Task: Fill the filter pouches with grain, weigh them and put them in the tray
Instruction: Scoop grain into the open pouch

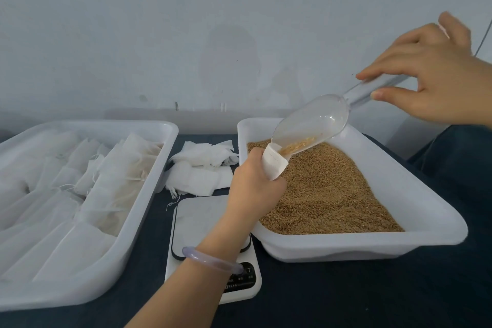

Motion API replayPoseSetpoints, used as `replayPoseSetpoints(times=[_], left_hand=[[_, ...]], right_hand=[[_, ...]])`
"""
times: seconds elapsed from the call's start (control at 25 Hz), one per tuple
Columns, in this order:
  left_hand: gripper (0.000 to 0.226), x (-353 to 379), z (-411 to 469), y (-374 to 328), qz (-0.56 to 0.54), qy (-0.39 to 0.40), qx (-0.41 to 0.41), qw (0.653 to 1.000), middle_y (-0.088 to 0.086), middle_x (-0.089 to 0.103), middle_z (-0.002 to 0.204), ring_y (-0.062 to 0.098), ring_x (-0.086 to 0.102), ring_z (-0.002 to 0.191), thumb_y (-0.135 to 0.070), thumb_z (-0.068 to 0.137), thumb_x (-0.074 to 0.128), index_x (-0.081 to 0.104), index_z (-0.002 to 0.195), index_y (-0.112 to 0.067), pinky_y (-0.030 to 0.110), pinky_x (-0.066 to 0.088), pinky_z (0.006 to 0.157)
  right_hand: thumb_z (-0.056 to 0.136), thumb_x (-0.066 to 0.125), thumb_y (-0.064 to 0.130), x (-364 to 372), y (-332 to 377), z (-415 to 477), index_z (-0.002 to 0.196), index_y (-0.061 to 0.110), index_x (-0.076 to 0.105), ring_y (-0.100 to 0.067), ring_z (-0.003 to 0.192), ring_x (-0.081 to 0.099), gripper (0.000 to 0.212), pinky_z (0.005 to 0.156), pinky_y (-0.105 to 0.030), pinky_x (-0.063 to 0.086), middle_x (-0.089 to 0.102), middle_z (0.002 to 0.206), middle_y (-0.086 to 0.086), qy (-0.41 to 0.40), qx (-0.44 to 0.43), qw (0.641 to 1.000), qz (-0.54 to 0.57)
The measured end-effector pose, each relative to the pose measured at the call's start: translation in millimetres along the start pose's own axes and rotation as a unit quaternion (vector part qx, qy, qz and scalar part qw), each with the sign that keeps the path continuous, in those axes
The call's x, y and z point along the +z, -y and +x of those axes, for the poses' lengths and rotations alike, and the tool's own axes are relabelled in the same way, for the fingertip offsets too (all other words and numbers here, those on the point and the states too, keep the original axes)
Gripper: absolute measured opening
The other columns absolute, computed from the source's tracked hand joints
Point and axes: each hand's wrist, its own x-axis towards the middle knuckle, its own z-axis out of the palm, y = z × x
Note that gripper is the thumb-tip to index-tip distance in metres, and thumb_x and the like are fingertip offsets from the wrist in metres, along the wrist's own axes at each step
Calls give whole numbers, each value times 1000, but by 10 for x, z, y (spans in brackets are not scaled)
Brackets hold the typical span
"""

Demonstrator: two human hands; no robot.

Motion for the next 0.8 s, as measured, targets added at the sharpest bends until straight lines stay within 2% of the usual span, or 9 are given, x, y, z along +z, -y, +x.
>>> replayPoseSetpoints(times=[0.08,0.24,0.36,0.44,0.52,0.6,0.68,0.72,0.8], left_hand=[[28,0,0,3,-4,-2,0,1000,-9,52,78,7,51,70,-16,75,63,44,94,-23,25,40,53],[27,0,-13,4,-17,-8,4,1000,-9,51,75,8,51,67,-15,75,63,44,91,-24,26,42,53],[24,-13,-14,6,-39,-9,2,999,-7,53,75,10,52,65,-16,75,65,46,89,-24,28,44,55],[21,-39,-6,-6,-96,-7,-15,995,-6,56,72,12,55,63,-19,78,67,50,89,-23,30,47,57],[13,-81,-15,-24,-193,2,-32,981,-4,59,65,12,57,57,-25,84,66,54,89,-22,28,50,55],[16,-155,-25,-28,-298,25,-33,954,0,60,62,13,58,55,-30,94,55,59,87,-16,25,51,54],[31,-279,-3,2,-345,67,-20,936,2,66,71,17,63,67,-37,99,43,65,92,-17,30,52,65],[37,-358,17,24,-343,97,-16,934,1,70,80,17,65,77,-44,98,39,68,96,-21,32,51,72],[43,-538,51,71,-309,170,-5,936,-6,71,106,9,65,101,-54,91,35,71,104,-33,29,48,85]], right_hand=[[78,41,54,5,4,2,110,29,66,-22,119,36,47,110,-50,-4,59,99,10,8,0,1000,-13],[87,60,37,109,-69,-11,108,37,64,-21,124,36,22,112,-46,-3,59,101,15,25,52,997,41],[85,59,34,280,-207,-114,103,43,59,-19,121,46,20,113,-49,15,64,109,15,86,128,980,123],[89,57,34,487,-211,-242,107,39,60,-18,118,51,19,109,-48,27,62,119,9,133,217,948,192],[96,46,38,819,-126,-414,117,33,56,-19,116,52,24,111,-50,23,61,120,8,207,261,932,146],[99,35,42,1147,37,-581,116,35,51,-14,108,57,25,113,-53,10,64,107,12,294,244,921,76],[98,34,43,1328,166,-656,109,35,52,-9,96,58,22,113,-53,9,64,95,14,345,230,908,64],[97,38,43,1361,203,-657,109,34,53,-9,98,57,22,113,-52,12,63,96,15,360,227,903,54],[92,47,47,1356,304,-613,113,33,56,-13,111,53,27,112,-49,20,61,111,12,355,204,912,34]])
